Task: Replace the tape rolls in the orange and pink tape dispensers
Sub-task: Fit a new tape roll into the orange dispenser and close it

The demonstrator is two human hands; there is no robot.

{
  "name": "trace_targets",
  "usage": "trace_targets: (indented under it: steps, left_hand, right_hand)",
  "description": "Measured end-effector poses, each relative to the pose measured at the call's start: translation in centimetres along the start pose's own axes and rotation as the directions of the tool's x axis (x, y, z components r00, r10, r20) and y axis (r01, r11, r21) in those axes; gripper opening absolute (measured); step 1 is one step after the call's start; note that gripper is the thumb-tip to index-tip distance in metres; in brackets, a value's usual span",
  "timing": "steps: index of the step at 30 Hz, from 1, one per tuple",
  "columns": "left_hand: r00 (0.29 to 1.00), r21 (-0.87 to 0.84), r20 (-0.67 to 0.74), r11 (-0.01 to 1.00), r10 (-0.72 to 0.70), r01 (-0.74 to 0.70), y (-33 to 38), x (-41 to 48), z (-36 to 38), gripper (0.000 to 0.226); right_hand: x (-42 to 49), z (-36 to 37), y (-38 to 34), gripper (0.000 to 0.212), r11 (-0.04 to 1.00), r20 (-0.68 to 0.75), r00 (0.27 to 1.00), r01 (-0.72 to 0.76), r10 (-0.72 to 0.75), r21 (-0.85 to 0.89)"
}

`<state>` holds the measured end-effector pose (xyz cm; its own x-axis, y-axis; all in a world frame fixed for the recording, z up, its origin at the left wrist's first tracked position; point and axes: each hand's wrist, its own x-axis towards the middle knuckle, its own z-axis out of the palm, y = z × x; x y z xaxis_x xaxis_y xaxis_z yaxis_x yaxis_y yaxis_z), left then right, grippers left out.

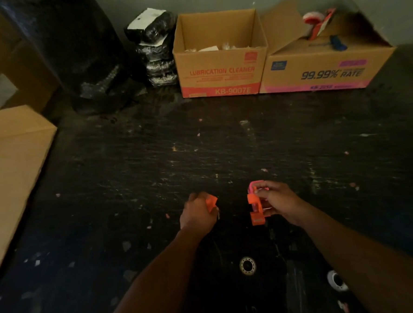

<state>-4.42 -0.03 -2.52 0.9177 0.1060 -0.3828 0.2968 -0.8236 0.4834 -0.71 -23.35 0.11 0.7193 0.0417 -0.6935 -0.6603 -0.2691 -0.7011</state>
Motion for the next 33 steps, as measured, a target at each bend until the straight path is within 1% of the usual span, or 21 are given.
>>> trace_targets:
  steps: [2, 5, 7, 11, 16, 20, 23, 25, 28, 30, 33]
  left_hand:
    - [1.000, -0.010, -0.016, 1.000, 0.021, -0.021, 0.9, -0.5, 0.0, 0.042]
    - [0.998, -0.002, -0.010, 0.998, 0.058, -0.058, 2.9, -1.5, 0.8, 0.046]
    - [0.994, -0.025, 0.000, 0.993, 0.113, -0.113, 4.4, -2.3, 1.8, 0.047]
    - [0.969, -0.064, 0.105, 0.974, 0.225, -0.219, 7.6, -4.4, 4.9, 0.048]
    - [0.914, -0.089, 0.248, 0.948, 0.320, -0.307, 10.9, -7.8, 10.0, 0.059]
    - [0.863, -0.061, 0.358, 0.932, 0.355, -0.358, 12.8, -10.4, 14.1, 0.066]
    - [0.840, -0.028, 0.406, 0.924, 0.359, -0.381, 13.8, -12.1, 16.5, 0.071]
    - [0.841, 0.016, 0.400, 0.915, 0.364, -0.403, 14.2, -13.0, 17.8, 0.074]
    - [0.865, 0.091, 0.343, 0.904, 0.365, -0.417, 14.6, -13.9, 19.0, 0.071]
    - [0.880, 0.131, 0.312, 0.902, 0.357, -0.412, 14.9, -14.2, 19.4, 0.067]
    - [0.890, 0.176, 0.287, 0.893, 0.355, -0.413, 15.3, -14.3, 19.6, 0.054]
  right_hand:
    - [-1.0, -0.6, 0.2, 0.024, 1.000, -0.022, 1.000, 0.012, -0.011, 0.010]
    - [-3.0, -2.1, 1.3, 0.021, 0.999, -0.053, 0.998, 0.043, -0.042, 0.018]
    - [-4.4, -3.5, 2.4, 0.018, 0.998, -0.090, 0.995, 0.050, -0.047, 0.028]
    - [-7.2, -7.0, 5.4, 0.018, 0.997, -0.177, 0.984, 0.030, -0.016, 0.073]
    - [-10.4, -11.3, 10.6, 0.019, 0.991, -0.239, 0.970, -0.015, 0.046, 0.132]
    - [-12.1, -13.7, 15.1, 0.016, 0.979, -0.276, 0.954, -0.061, 0.114, 0.195]
    - [-13.0, -15.2, 17.5, 0.018, 0.969, -0.282, 0.947, -0.091, 0.156, 0.229]
    - [-13.3, -16.0, 18.9, 0.018, 0.968, -0.279, 0.946, -0.102, 0.166, 0.230]
    - [-13.8, -16.7, 20.3, 0.019, 0.968, -0.272, 0.946, -0.115, 0.175, 0.221]
    - [-14.0, -16.9, 20.9, 0.019, 0.969, -0.258, 0.950, -0.124, 0.178, 0.213]
    - [-14.2, -17.1, 21.5, 0.019, 0.972, -0.255, 0.950, -0.131, 0.179, 0.193]
